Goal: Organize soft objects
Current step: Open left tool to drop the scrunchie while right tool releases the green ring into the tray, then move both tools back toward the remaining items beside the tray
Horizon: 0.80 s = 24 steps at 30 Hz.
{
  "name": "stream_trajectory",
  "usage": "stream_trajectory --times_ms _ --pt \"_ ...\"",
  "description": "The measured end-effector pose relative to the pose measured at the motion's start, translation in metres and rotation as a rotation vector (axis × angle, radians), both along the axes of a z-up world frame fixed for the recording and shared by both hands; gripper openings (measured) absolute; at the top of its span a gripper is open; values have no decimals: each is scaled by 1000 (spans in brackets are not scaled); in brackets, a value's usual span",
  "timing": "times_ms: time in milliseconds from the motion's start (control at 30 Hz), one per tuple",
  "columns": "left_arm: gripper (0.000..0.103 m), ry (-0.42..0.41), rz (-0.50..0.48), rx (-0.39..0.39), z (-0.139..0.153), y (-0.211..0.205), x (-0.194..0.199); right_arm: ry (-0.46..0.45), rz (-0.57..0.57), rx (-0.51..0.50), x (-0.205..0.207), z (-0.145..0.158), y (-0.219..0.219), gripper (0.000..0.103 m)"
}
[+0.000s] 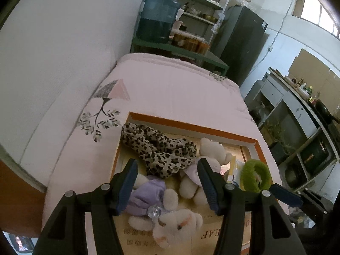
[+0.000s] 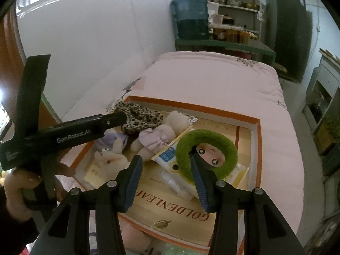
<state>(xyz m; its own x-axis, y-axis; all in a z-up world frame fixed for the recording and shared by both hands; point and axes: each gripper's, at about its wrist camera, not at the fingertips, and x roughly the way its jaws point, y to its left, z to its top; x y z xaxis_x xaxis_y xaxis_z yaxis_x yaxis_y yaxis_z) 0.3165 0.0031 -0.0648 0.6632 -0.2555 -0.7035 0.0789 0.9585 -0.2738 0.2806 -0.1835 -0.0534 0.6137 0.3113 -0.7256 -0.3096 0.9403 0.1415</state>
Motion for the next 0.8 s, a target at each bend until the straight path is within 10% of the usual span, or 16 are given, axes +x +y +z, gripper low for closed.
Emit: stream_trajectory --times_ms 800 --pt "58 -126 -31 118 31 -13 -71 -70 -132 30 -49 12 -6 49"
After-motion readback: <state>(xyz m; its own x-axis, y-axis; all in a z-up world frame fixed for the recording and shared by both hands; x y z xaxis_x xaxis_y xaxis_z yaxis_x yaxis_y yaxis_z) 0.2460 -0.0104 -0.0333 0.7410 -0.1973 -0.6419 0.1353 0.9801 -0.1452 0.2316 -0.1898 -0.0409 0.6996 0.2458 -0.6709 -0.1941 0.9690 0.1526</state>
